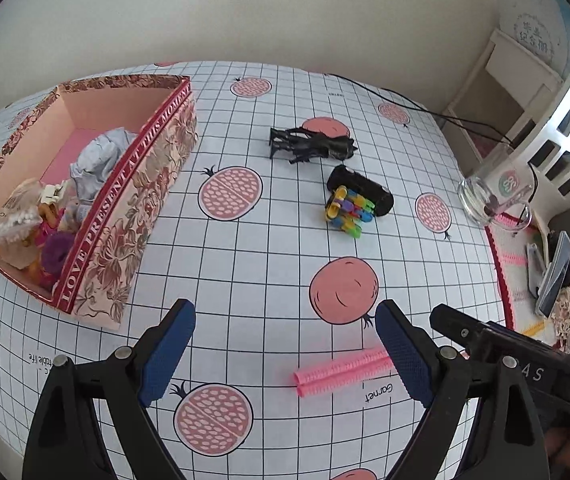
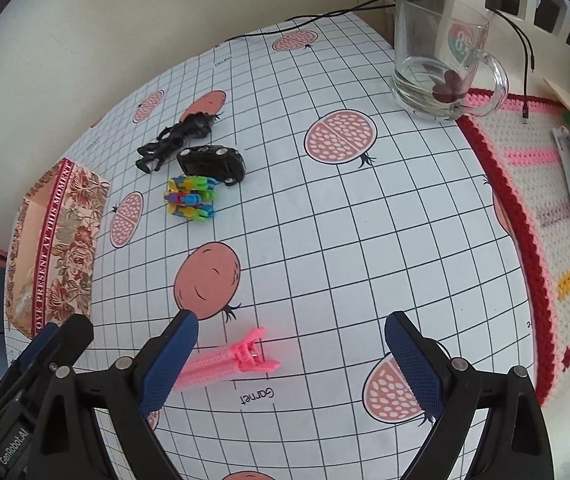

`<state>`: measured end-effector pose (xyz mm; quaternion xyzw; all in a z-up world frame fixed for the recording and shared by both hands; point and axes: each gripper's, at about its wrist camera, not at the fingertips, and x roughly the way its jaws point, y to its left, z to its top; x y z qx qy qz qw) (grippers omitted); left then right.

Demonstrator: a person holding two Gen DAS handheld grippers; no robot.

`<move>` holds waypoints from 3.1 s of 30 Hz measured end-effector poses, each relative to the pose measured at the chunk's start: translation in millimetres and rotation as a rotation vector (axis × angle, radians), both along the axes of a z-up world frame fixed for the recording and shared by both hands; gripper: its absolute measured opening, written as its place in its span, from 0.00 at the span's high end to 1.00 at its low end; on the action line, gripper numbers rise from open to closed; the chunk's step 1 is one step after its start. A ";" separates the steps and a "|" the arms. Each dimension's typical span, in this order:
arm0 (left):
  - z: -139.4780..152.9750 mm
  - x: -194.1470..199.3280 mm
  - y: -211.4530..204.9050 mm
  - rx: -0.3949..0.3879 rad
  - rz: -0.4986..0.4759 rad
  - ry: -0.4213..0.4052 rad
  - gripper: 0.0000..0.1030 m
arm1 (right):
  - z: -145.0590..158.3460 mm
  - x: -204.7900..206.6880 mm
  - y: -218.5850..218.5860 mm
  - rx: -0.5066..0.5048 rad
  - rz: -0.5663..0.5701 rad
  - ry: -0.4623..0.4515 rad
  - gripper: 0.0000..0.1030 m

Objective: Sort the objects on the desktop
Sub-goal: 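Close the left gripper on the pink hair roller clip, then lift the roller clip with the left tool while the right grasps the colourful block toy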

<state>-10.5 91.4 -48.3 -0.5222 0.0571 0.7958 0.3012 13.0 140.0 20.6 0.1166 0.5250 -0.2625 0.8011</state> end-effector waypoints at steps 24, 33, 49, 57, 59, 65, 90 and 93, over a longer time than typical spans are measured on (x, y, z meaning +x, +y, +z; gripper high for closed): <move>-32.2 53.3 65.2 -0.165 -0.302 0.016 0.20 | -11.7 -22.7 -51.0 0.053 -0.168 0.044 0.06; -44.0 60.9 74.1 -0.208 -0.332 0.000 0.47 | -17.5 -22.7 -52.0 0.067 -0.169 0.060 0.06; -52.3 48.6 76.5 -0.209 -0.240 0.023 0.58 | -22.6 -11.3 -43.2 0.076 -0.138 0.065 0.06; -52.7 20.8 62.4 -0.198 -0.124 0.023 0.73 | -0.5 9.8 -34.1 0.003 -0.113 0.023 0.07; -50.4 4.9 53.0 -0.165 -0.065 -0.009 0.73 | 7.7 22.7 -33.7 0.012 -0.101 -0.005 0.07; -31.1 -50.4 19.1 -0.047 0.136 -0.069 0.73 | 9.5 66.0 -29.5 0.027 -0.024 -0.045 0.07; -24.8 -131.0 10.7 0.124 0.401 -0.100 0.73 | -50.2 131.9 13.2 0.012 0.165 0.001 0.50; -27.1 -136.0 3.4 0.154 0.426 -0.129 0.73 | -50.1 132.2 13.1 0.013 0.172 0.002 0.50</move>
